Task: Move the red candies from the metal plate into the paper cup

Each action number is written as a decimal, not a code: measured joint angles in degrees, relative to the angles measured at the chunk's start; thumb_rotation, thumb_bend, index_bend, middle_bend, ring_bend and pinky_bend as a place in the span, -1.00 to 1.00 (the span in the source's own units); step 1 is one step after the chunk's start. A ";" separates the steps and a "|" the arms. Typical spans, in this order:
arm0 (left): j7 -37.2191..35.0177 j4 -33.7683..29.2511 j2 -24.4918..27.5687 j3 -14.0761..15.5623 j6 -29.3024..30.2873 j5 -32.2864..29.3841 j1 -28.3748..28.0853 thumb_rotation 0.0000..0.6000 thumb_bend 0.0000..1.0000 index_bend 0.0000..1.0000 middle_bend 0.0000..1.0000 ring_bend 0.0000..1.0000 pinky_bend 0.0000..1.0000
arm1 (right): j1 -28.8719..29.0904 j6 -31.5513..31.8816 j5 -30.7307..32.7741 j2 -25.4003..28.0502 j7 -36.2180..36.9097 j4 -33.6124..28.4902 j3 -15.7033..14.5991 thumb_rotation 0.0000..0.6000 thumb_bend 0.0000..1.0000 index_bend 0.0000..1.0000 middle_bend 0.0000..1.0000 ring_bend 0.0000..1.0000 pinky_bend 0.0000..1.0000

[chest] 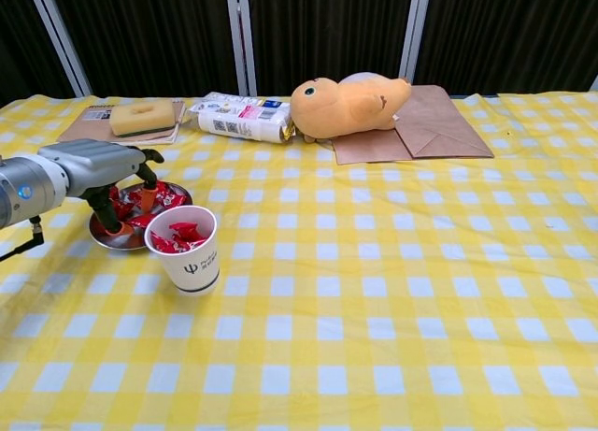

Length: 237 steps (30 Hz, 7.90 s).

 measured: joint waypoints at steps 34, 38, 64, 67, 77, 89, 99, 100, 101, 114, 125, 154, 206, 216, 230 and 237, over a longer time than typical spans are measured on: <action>0.50 -5.11 2.93 -0.74 2.71 0.84 0.64 1.00 0.08 -0.02 -1.00 -1.00 -1.00 | -0.01 0.26 -0.33 0.08 0.57 0.04 -0.15 1.00 -0.15 -1.00 -1.00 -1.00 -1.00; -0.88 -8.83 6.05 -1.02 4.48 2.81 1.58 1.00 0.08 -0.02 -1.00 -1.00 -1.00 | 0.01 0.35 -0.44 0.02 0.38 0.08 -0.17 1.00 -0.15 -1.00 -1.00 -1.00 -1.00; -1.62 -29.85 11.82 2.23 6.18 15.90 2.87 1.00 0.05 -0.02 -1.00 -1.00 -1.00 | 0.03 0.56 -0.34 -0.10 0.37 0.29 -0.01 1.00 -0.15 -1.00 -1.00 -1.00 -1.00; -0.88 -30.26 11.55 2.63 5.79 15.52 2.63 1.00 -0.01 -0.02 -1.00 -1.00 -1.00 | 0.02 0.68 -0.46 -0.03 0.39 0.18 -0.05 1.00 -0.15 -1.00 -1.00 -1.00 -1.00; -0.06 -31.29 12.68 2.84 5.49 14.26 2.22 1.00 -0.34 -0.08 -1.00 -1.00 -1.00 | 0.00 0.76 -0.42 -0.06 0.39 0.13 0.00 1.00 -0.15 -1.00 -1.00 -1.00 -1.00; -4.15 -31.97 15.27 0.41 7.51 14.84 2.96 1.00 -0.46 -0.18 -1.00 -1.00 -1.00 | 0.02 0.64 -0.40 -0.12 0.18 0.12 -0.05 1.00 -0.15 -1.00 -1.00 -1.00 -1.00; -2.28 -28.66 15.46 -0.42 8.44 11.07 2.84 1.00 -0.55 -0.19 -1.00 -1.00 -1.00 | 0.05 0.34 -0.36 -0.04 0.43 0.08 -0.17 1.00 -0.15 -1.00 -1.00 -1.00 -1.00; -1.91 -27.91 15.30 -0.40 8.46 10.48 2.79 1.00 -0.55 -0.19 -1.00 -1.00 -1.00 | 0.07 0.28 -0.35 -0.02 0.46 0.07 -0.19 1.00 -0.15 -1.00 -1.00 -1.00 -1.00; -1.58 -27.12 15.10 -0.39 8.46 9.83 2.75 1.00 -0.55 -0.19 -1.00 -1.00 -1.00 | 0.08 0.22 -0.34 -0.02 0.48 0.06 -0.19 1.00 -0.15 -1.00 -1.00 -1.00 -1.00; 3.07 -17.02 13.12 0.35 5.53 -1.71 1.60 1.00 0.20 -0.27 -1.00 -1.00 -1.00 | 0.27 -0.40 -0.13 0.08 0.70 -0.07 -0.23 1.00 -0.15 -1.00 -1.00 -1.00 -1.00; 4.40 -11.48 13.21 1.61 3.42 -8.26 1.68 1.00 0.42 -0.29 -1.00 -1.00 -1.00 | 0.20 -0.29 -0.09 0.02 0.43 -0.09 -0.20 1.00 -0.15 -1.00 -1.00 -1.00 -1.00; 4.06 -6.12 6.76 1.76 1.87 -7.04 0.13 1.00 0.42 -0.30 -1.00 -1.00 -1.00 | 0.09 0.19 -0.25 -0.02 0.61 0.10 -0.14 1.00 -0.15 -1.00 -1.00 -1.00 -1.00; 6.99 -7.48 3.71 -0.59 7.04 -6.42 -0.36 1.00 -0.45 -0.22 -1.00 -1.00 -1.00 | -1.36 1.68 -1.14 2.41 -0.04 -3.08 -0.94 1.00 -0.15 -1.00 -1.00 -1.00 -1.00; 7.12 -2.57 -0.50 -1.47 4.81 -7.23 -1.76 1.00 -0.38 -0.19 -1.00 -1.00 -1.00 | -1.31 1.52 -1.07 2.38 0.18 -2.98 -0.86 1.00 -0.15 -1.00 -1.00 -1.00 -1.00; 7.38 -0.87 -2.44 -2.21 3.79 -7.59 -2.61 1.00 -0.38 -0.19 -1.00 -1.00 -1.00 | -1.28 1.32 -1.08 2.45 0.32 -3.05 -0.84 1.00 -0.15 -1.00 -1.00 -1.00 -1.00; 7.62 -1.21 -2.58 -2.38 3.53 -7.81 -2.84 1.00 -0.20 -0.19 -1.00 -1.00 -1.00 | -1.32 1.37 -1.15 2.41 0.27 -3.06 -0.86 1.00 -0.15 -1.00 -1.00 -1.00 -1.00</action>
